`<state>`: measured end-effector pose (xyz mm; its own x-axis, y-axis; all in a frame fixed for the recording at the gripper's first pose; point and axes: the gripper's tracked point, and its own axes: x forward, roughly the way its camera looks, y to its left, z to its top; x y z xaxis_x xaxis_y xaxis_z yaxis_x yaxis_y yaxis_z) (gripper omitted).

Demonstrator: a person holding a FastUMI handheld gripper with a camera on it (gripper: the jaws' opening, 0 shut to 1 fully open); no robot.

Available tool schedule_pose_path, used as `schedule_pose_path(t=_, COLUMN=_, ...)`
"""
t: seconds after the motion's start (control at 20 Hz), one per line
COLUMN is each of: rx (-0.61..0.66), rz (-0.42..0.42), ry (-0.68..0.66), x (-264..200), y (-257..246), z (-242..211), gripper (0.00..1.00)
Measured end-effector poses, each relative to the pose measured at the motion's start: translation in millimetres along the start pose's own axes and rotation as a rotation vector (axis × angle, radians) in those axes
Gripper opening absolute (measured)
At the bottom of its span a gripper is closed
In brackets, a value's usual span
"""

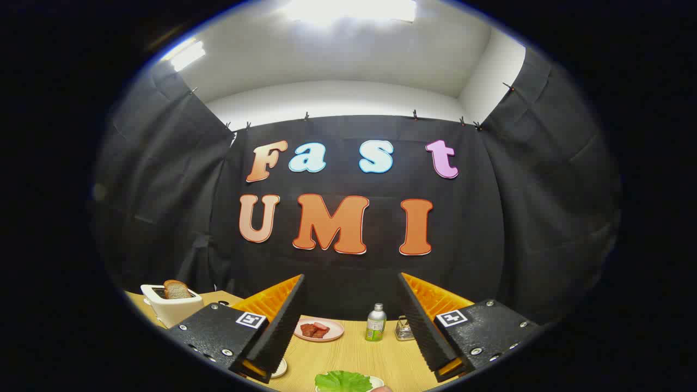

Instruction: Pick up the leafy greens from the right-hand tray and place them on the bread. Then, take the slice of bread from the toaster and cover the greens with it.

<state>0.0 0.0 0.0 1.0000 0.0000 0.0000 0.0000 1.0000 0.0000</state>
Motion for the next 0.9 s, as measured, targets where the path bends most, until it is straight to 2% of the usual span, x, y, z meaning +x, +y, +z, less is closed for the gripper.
schedule_pose_path(t=0.45, rx=-0.028, rz=0.025, ry=-0.032, x=0, y=9, z=12, gripper=0.98)
schedule_pose_path(t=0.75, rx=-0.019, rz=0.115, ry=-0.034, x=14, y=46, z=-5, gripper=0.98)
schedule_pose_path(t=0.9, rx=-0.031, rz=0.102, ry=0.007, x=26, y=41, z=-16, gripper=0.98)
